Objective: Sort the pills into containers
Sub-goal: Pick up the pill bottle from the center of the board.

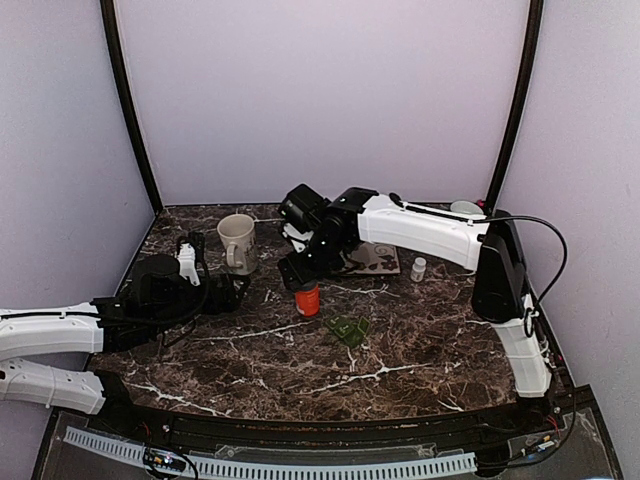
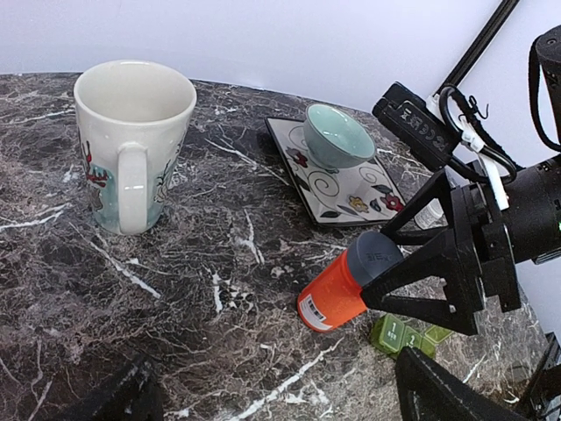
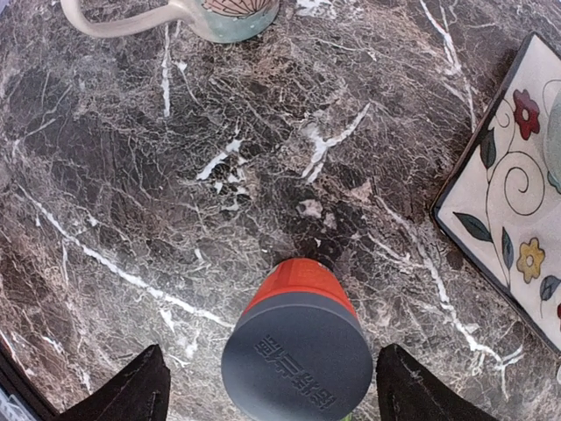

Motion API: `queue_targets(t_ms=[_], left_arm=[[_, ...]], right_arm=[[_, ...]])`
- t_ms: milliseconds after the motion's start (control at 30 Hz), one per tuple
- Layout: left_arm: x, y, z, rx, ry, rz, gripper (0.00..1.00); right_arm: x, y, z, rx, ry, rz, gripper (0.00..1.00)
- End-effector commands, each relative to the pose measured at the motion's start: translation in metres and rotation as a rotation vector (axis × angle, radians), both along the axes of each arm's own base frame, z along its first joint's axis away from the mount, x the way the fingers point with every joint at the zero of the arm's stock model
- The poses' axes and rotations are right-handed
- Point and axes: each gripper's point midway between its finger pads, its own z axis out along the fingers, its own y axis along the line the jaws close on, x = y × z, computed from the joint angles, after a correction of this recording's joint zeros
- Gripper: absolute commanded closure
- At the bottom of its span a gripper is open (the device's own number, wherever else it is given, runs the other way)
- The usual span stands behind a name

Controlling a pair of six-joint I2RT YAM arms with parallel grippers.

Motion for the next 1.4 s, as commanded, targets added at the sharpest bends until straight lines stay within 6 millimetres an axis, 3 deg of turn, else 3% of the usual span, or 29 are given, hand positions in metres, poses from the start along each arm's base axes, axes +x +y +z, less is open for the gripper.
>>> queue_targets(t_ms=[0,267,400,500,767,1100,1367], left_arm=[[0.003,0.000,0.008,-0.001,-0.025,-0.005,0.05],[0.004,-0.002,0.005,0.002,-0.019,-0.006,0.05],[0.004,-0.002,0.003,0.006,-0.014,-0.003,0.05],[0.005,-0.002,0.001,0.004,-0.007,-0.002,0.05],[0.004,-0.021,0.006,-0.052,0.005,-0.072,0.01],[0.003,-0.047,0.028,-0.182,-0.035,-0.173,0.01],[0.002,-0.063,0.048,-0.307,-0.074,-0.249,0.01]], right_arm=[[0.011,-0.003,-0.002,-0.006,-0.005,-0.028,0.22],[0.016,-0.004,-0.007,-0.010,0.003,-0.028,0.34],[0.018,-0.004,-0.006,-0.009,-0.003,-0.026,0.49],[0.018,-0.004,-0.001,-0.002,-0.011,-0.022,0.67],[0.003,0.001,0.043,0.184,-0.022,-0.016,0.82],[-0.019,-0.005,0.105,0.412,-0.028,-0.042,0.86],[-0.039,-0.021,0.150,0.537,-0.073,-0.061,0.88]])
